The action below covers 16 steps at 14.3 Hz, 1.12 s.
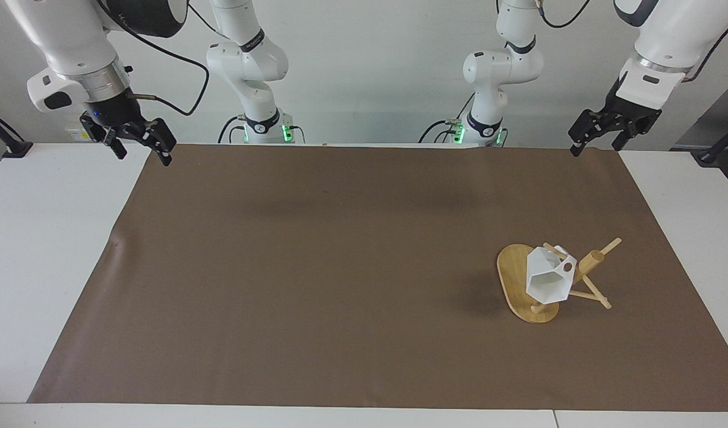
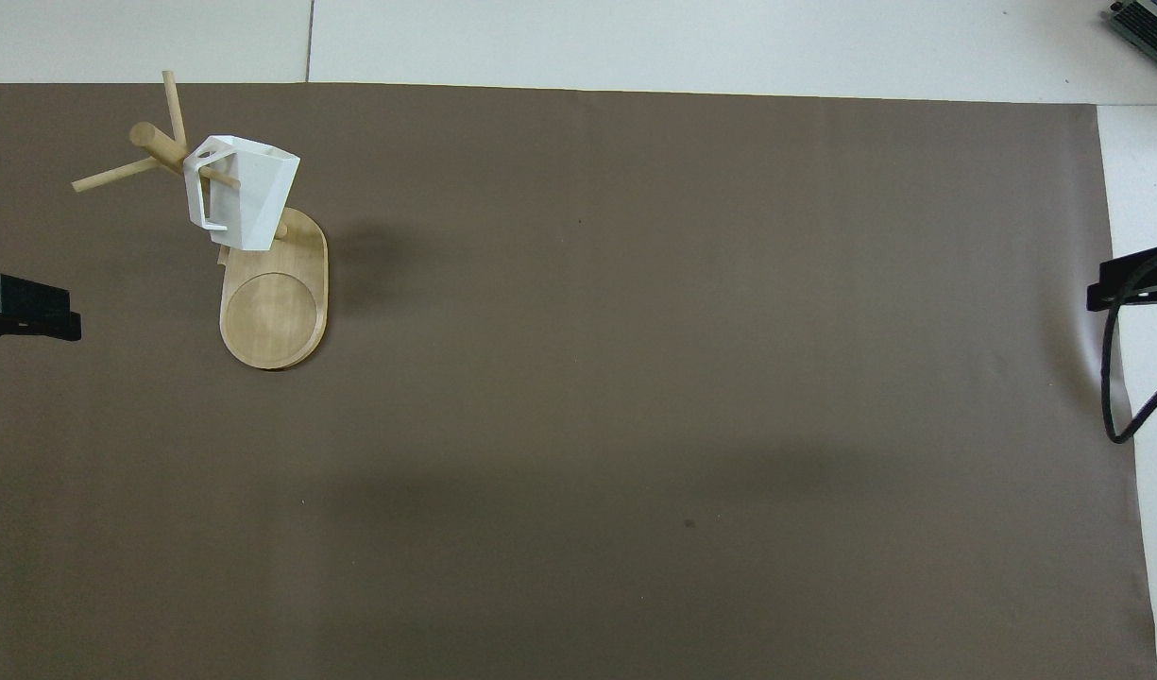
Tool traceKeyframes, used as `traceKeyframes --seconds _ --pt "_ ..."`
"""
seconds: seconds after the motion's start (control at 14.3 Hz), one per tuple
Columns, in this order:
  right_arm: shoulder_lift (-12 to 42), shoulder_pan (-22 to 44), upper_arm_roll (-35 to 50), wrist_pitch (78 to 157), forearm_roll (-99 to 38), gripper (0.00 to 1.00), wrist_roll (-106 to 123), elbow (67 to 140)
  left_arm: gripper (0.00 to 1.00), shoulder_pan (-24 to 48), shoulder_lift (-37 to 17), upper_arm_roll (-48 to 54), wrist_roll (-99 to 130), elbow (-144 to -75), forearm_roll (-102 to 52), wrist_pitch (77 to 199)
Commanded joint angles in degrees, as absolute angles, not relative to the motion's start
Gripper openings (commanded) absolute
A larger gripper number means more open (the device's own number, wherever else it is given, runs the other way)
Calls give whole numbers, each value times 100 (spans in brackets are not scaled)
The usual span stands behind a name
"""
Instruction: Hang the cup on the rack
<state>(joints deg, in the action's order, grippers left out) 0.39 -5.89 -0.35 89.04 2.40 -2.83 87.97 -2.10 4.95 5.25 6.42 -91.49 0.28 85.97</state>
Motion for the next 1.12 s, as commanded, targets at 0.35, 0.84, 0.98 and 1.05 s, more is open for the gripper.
traceKeyframes --seconds 0.35,0.84,0.98,1.05 --pt "-114 -659 18 8877 132 100 -343 8956 100 -97 606 440 518 -9193 70 8535" --pt "-114 -659 18 8877 132 100 -343 8956 100 -132 659 422 536 -9123 -167 8367" --pt "-114 -659 18 8877 132 100 -343 8956 100 -132 659 431 519 -9088 -167 8289" --pt "-114 -659 18 8877 132 100 -343 8956 100 -132 659 431 501 -9097 -167 8305"
